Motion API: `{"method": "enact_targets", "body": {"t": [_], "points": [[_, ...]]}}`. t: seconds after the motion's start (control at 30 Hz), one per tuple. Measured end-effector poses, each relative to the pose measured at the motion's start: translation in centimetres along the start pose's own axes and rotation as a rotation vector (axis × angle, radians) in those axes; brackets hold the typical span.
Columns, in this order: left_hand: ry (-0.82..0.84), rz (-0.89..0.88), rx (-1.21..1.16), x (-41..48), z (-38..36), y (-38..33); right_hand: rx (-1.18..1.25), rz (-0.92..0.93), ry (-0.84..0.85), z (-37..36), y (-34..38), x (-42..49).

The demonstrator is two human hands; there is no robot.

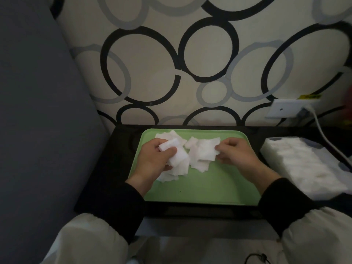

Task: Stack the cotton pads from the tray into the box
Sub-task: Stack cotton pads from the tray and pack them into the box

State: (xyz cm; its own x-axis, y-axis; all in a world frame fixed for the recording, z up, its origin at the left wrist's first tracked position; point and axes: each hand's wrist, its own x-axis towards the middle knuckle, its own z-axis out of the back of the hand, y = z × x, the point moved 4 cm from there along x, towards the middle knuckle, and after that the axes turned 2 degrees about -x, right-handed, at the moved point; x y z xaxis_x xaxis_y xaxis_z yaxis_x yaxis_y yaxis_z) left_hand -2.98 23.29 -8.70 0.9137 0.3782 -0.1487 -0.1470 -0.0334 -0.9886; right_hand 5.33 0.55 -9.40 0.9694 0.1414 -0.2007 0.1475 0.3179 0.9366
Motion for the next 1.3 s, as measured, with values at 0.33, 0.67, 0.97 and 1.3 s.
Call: {"method": "enact_targets", "body": {"t": [0.33,0.67,0.97,1.3], "points": [[0.014,0.061,0.004,-3.7,-2.5,-1.2,-0.812,-0.158,0.129,3.9,-2.2,-5.1],[0.060,0.071,0.062,-6.5,-2.9,0.1,-0.937,0.116,0.080,1.2,-2.7,-5.3],[0.117,0.045,0.156,-4.4,-4.0,0.2,-0.857,0.125,0.105,-0.5,-1.8,-4.1],[0.044,0.118,0.147,-2.5,-3.2,1.1,0.238,-0.062,0.165,1.0,-1.3,-3.1]]}}
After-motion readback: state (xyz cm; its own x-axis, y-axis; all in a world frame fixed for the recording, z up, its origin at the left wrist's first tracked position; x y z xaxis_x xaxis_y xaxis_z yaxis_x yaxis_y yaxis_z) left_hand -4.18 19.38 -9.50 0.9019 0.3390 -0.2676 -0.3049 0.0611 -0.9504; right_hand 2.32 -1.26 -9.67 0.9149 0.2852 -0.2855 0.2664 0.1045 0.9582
